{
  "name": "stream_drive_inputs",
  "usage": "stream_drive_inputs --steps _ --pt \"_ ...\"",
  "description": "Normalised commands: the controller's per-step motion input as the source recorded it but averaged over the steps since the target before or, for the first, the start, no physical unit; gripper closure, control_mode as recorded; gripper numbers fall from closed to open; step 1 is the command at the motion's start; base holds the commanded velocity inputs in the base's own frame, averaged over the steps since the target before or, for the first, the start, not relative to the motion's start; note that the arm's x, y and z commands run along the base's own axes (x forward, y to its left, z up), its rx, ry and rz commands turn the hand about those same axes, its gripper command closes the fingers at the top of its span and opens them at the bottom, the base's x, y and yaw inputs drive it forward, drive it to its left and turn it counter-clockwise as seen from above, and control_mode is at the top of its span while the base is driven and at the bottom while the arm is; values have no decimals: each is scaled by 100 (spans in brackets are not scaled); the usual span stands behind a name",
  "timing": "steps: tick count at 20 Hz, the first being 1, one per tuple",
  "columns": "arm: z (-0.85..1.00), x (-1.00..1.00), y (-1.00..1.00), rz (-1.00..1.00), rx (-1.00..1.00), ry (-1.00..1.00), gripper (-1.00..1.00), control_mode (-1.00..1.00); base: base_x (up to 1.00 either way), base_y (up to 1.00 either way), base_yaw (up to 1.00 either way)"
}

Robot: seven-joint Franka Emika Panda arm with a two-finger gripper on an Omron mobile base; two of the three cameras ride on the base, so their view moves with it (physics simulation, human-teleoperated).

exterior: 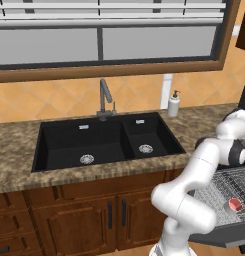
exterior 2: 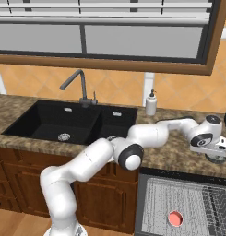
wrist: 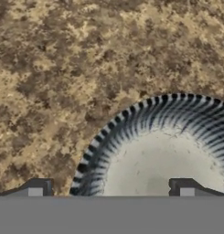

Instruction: Pick up the cup and bowl from the counter, place them in the dishwasher, and close the dishwasher door.

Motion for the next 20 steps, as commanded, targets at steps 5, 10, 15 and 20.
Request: stream_drive_inputs --steps 5,10,15,20 --pt "-21 0 0 0 0 0 100 -100 0 0 0" --pt "-7 0 0 0 0 4 100 -100 0 0 0" --pt "0 0 0 0 0 2 100 -100 0 0 0" --pt "0 0 0 0 0 0 100 -100 0 0 0"
